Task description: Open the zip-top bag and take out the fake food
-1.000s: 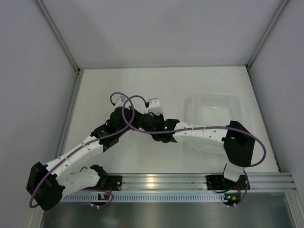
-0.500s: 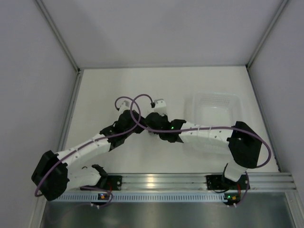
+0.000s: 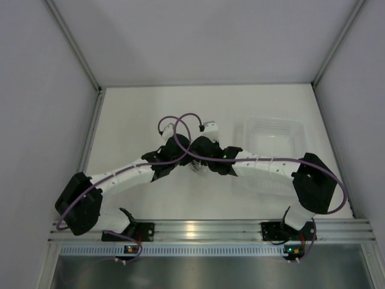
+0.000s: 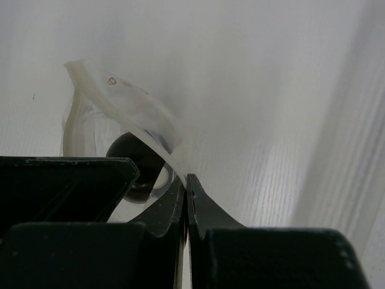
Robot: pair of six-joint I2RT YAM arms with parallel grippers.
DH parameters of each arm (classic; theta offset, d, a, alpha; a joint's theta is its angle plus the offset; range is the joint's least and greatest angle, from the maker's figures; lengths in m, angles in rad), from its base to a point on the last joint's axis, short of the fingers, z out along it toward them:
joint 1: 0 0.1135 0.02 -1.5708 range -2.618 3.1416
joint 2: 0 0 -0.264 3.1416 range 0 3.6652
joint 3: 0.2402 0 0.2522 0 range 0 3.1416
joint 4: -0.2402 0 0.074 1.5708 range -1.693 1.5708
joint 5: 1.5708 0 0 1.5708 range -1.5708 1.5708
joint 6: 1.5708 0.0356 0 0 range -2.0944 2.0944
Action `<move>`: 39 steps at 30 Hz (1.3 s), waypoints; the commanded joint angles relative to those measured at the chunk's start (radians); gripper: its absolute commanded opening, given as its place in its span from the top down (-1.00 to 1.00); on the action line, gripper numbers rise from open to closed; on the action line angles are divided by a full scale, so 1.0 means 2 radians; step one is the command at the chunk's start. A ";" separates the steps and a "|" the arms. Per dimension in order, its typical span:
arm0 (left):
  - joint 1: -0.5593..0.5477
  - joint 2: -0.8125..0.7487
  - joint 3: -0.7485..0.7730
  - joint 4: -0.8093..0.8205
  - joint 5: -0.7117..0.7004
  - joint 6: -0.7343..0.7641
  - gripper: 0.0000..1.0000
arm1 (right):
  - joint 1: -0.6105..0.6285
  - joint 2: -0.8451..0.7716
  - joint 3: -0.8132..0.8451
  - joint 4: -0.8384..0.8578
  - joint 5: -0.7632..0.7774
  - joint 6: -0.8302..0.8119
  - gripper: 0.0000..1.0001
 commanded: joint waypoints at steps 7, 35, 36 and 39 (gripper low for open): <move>-0.034 0.047 0.069 -0.077 -0.055 0.072 0.57 | 0.005 -0.031 -0.013 0.001 0.023 -0.011 1.00; -0.076 0.100 0.126 -0.186 -0.044 0.155 0.46 | 0.005 -0.047 -0.018 -0.009 0.092 -0.006 1.00; -0.077 0.099 0.128 -0.192 -0.048 0.155 0.46 | 0.005 -0.047 -0.016 -0.014 0.101 -0.007 1.00; -0.078 0.098 0.128 -0.195 -0.048 0.159 0.43 | 0.010 -0.044 -0.013 -0.014 0.102 -0.012 1.00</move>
